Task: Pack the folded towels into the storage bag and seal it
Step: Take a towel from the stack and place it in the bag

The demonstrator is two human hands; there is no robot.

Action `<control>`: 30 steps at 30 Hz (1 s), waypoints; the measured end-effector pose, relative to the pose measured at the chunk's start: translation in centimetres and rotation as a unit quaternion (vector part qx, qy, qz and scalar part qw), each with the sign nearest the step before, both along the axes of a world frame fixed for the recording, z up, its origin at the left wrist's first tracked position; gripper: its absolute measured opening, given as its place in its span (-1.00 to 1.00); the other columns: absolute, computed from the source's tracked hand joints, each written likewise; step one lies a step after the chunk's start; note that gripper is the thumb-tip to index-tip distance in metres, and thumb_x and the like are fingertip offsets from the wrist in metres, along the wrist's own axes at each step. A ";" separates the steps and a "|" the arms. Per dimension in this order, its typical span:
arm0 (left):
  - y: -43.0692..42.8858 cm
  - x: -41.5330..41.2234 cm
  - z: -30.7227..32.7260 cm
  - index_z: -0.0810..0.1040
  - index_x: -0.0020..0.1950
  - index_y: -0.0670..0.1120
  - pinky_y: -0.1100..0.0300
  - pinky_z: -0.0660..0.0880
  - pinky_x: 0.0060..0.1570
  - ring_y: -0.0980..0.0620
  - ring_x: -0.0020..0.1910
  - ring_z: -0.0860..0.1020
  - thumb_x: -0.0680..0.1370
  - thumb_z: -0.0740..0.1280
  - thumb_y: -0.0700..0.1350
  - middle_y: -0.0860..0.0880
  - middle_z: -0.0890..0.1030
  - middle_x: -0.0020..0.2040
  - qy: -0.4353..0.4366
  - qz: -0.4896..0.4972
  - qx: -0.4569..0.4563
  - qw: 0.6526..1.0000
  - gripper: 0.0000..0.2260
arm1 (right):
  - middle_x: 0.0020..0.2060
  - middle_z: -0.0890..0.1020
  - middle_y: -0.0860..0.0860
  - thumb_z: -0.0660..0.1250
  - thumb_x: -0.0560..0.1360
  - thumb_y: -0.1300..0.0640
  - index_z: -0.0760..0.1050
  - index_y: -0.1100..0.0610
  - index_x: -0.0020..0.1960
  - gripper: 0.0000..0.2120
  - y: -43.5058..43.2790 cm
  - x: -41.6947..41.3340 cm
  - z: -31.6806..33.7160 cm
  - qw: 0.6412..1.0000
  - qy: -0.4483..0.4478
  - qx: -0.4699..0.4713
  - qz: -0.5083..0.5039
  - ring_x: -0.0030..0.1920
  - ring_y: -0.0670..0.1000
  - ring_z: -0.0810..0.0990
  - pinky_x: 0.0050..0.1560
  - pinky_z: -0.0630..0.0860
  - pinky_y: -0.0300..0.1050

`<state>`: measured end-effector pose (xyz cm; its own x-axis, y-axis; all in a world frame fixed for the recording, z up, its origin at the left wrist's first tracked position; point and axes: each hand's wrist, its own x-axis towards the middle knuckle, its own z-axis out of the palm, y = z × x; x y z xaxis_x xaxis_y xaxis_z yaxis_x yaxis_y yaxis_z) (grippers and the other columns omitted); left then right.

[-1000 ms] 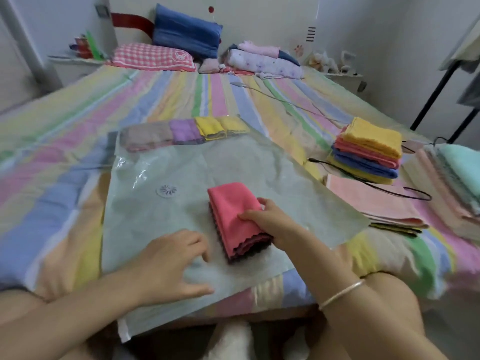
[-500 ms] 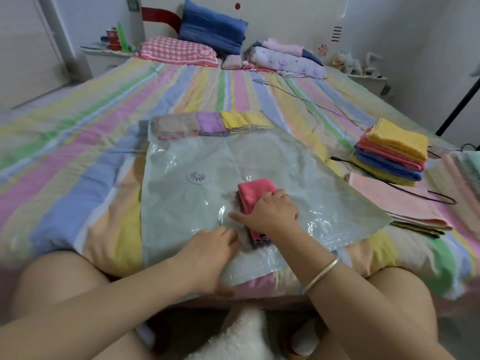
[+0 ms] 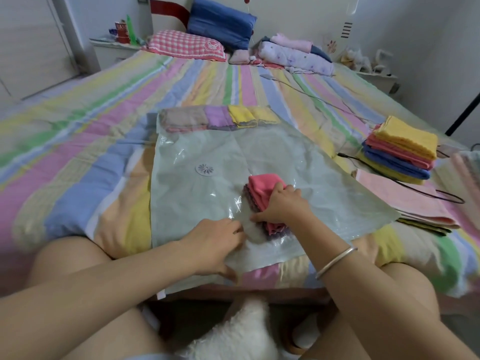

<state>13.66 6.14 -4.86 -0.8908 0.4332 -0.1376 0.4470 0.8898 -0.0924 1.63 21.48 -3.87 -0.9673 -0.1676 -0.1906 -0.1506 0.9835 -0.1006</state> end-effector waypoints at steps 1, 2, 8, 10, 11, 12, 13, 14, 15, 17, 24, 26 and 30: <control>-0.2 -0.1 0.0 0.45 0.12 -0.02 0.11 0.33 -0.26 -0.01 0.12 0.44 0.36 0.35 0.35 0.04 0.43 0.16 -0.003 -0.006 0.010 1.000 -0.45 | 0.31 0.32 0.19 0.44 0.27 -0.32 0.05 0.21 0.47 0.03 0.2 -0.2 0.1 1.000 -0.006 -0.003 0.004 0.33 0.23 0.28 0.19 0.44 0.16; -0.5 -0.2 0.1 0.47 0.12 0.01 0.12 0.36 -0.23 0.01 0.13 0.45 0.39 0.33 0.33 0.06 0.45 0.16 -0.002 -0.011 0.024 1.000 -0.51 | 0.30 0.34 0.19 0.43 0.31 -0.26 0.08 0.21 0.47 -0.04 0.4 -0.4 0.2 1.000 -0.004 -0.007 0.011 0.32 0.24 0.30 0.17 0.43 0.11; -2.1 -0.8 0.7 0.63 -0.03 0.08 0.17 0.48 -0.07 0.17 -0.05 0.55 0.52 0.29 0.15 0.16 0.63 -0.01 -0.039 0.033 0.202 0.978 -0.79 | -0.02 0.59 0.08 0.38 0.42 0.06 0.46 0.10 0.15 -0.67 3.2 -0.2 2.1 0.971 -0.011 -0.237 0.026 -0.10 0.09 0.55 -0.15 0.47 -0.10; -2.3 -0.9 1.3 0.68 -0.10 0.07 0.18 0.49 -0.12 0.19 -0.17 0.54 0.51 0.33 0.15 0.17 0.61 -0.16 -0.040 0.072 0.257 0.963 -0.80 | -0.12 0.62 0.11 0.33 0.45 0.25 0.50 0.13 0.08 -0.79 4.1 1.4 4.0 0.887 -0.120 -0.445 0.014 -0.26 0.03 0.58 -0.22 0.52 -0.12; -2.4 -1.0 1.8 0.69 -0.11 0.08 0.18 0.48 -0.16 0.18 -0.22 0.53 0.50 0.35 0.14 0.17 0.58 -0.22 -0.031 0.092 0.269 0.958 -0.81 | -0.18 0.61 0.12 0.31 0.44 0.32 0.51 0.14 0.05 -0.78 4.7 2.5 5.2 0.834 -0.168 -0.525 0.031 -0.32 0.00 0.57 -0.29 0.52 -0.15; -2.4 -1.2 2.4 0.70 -0.12 0.10 0.19 0.47 -0.18 0.18 -0.25 0.51 0.49 0.36 0.15 0.19 0.56 -0.26 -0.020 0.110 0.277 0.954 -0.82 | -0.23 0.60 0.10 0.31 0.40 0.36 0.51 0.14 0.04 -0.75 5.5 3.6 6.6 0.783 -0.216 -0.580 0.061 -0.36 -0.03 0.57 -0.35 0.52 -0.19; -2.5 -1.3 3.1 0.69 -0.16 0.12 0.21 0.45 -0.22 0.18 -0.29 0.50 0.49 0.37 0.14 0.21 0.55 -0.30 -0.014 0.125 0.292 0.948 -0.84 | -0.28 0.62 0.07 0.32 0.33 0.36 0.52 0.13 0.02 -0.71 6.3 4.5 7.9 0.743 -0.266 -0.605 0.102 -0.39 -0.05 0.58 -0.38 0.53 -0.24; -2.6 -1.4 3.9 0.68 -0.24 0.12 0.23 0.41 -0.28 0.16 -0.37 0.47 0.49 0.37 0.10 0.20 0.55 -0.37 -0.012 0.131 0.319 0.939 -0.84 | -0.31 0.64 0.02 0.33 0.28 0.34 0.51 0.14 0.01 -0.68 7.0 5.5 9.2 0.719 -0.320 -0.596 0.157 -0.39 -0.08 0.59 -0.38 0.53 -0.28; -2.6 -1.4 4.8 0.65 -0.35 0.08 0.26 0.34 -0.35 0.13 -0.44 0.40 0.48 0.38 0.05 0.15 0.52 -0.44 -0.010 0.130 0.351 0.927 -0.79 | -0.30 0.66 0.00 0.33 0.27 0.30 0.48 0.17 0.03 -0.68 7.5 6.2 10.2 0.712 -0.373 -0.553 0.219 -0.37 -0.10 0.61 -0.35 0.54 -0.31; -2.5 -1.3 6.8 0.62 -0.39 -0.05 0.30 0.28 -0.42 0.11 -0.48 0.33 0.46 0.40 -0.01 0.04 0.51 -0.48 -0.010 0.128 0.398 0.908 -0.75 | -0.16 0.67 0.01 0.32 0.30 0.20 0.45 0.24 0.09 -0.63 8.0 7.1 10.6 0.750 -0.405 -0.439 0.284 -0.22 -0.07 0.63 -0.20 0.57 -0.24; -1.5 -0.7 11.2 0.74 -0.14 0.01 0.25 0.47 -0.25 0.18 -0.37 0.52 0.49 0.43 0.02 0.18 0.61 -0.33 0.131 0.106 0.448 0.878 -0.87 | -0.30 0.63 -0.01 0.37 0.27 0.08 0.60 0.04 -0.14 -0.83 5.2 4.9 7.8 0.913 -0.167 -0.357 0.100 -0.28 0.00 0.59 -0.29 0.49 -0.17; -1.4 -0.4 11.7 0.74 -0.14 0.02 0.22 0.47 -0.21 0.17 -0.34 0.53 0.50 0.43 0.02 0.19 0.61 -0.33 0.148 0.091 0.446 0.878 -0.88 | -0.36 0.59 0.05 0.36 0.38 0.14 0.57 0.13 -0.22 -0.93 4.4 3.6 7.2 0.900 -0.174 -0.399 0.011 -0.38 0.02 0.54 -0.35 0.46 -0.19; -1.0 -0.1 12.0 0.74 -0.16 0.02 0.19 0.50 -0.18 0.16 -0.31 0.55 0.48 0.45 -0.01 0.13 0.64 -0.28 0.131 0.087 0.459 0.874 -0.90 | -0.29 0.58 0.12 0.34 0.42 0.14 0.55 0.16 -0.17 -0.92 2.2 1.1 5.0 0.863 -0.177 -0.463 -0.096 -0.30 0.08 0.56 -0.22 0.50 -0.10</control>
